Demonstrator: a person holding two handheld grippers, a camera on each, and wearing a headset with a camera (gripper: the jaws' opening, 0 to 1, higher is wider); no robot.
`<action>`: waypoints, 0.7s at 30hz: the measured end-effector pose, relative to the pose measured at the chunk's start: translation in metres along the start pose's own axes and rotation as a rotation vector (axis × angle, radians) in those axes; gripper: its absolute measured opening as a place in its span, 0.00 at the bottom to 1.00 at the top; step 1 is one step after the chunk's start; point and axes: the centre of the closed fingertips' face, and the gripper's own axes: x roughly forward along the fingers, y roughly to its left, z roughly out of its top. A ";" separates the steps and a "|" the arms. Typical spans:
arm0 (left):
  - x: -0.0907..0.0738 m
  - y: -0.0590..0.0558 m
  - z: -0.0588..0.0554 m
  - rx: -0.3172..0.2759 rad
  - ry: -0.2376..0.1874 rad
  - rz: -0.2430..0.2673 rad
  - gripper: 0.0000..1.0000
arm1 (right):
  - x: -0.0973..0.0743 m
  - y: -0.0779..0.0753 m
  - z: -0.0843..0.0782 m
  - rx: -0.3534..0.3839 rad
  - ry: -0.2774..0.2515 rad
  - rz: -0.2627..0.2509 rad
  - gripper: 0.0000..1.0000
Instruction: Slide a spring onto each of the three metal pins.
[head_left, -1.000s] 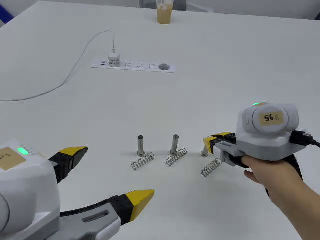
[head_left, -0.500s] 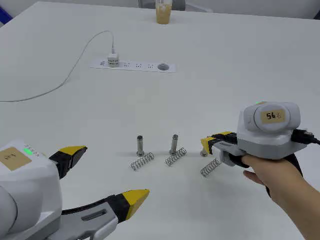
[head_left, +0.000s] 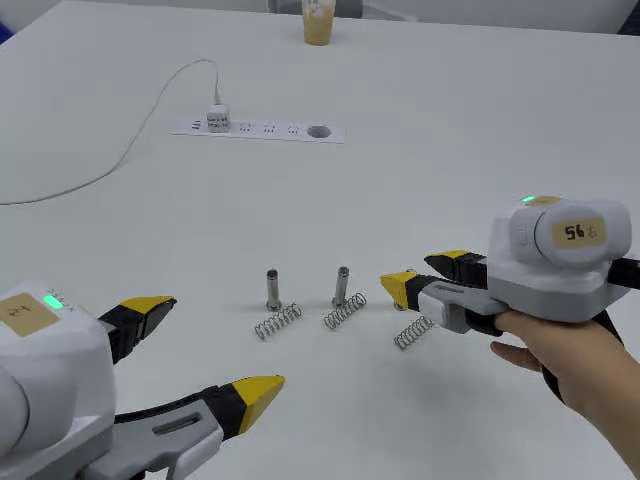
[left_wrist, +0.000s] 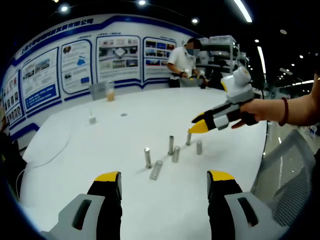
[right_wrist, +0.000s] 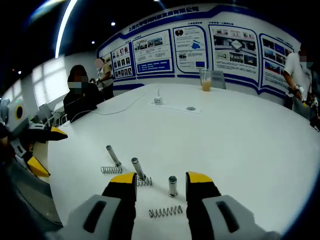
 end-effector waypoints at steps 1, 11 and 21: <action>0.001 0.000 -0.001 0.001 0.004 -0.004 0.70 | -0.001 0.001 0.000 0.006 -0.004 0.009 0.42; 0.017 0.000 -0.006 0.056 0.013 -0.046 0.60 | -0.014 0.013 -0.005 -0.007 -0.042 0.067 0.54; 0.035 0.004 -0.016 0.079 0.027 -0.097 0.53 | -0.026 0.029 -0.017 0.006 -0.065 0.134 0.61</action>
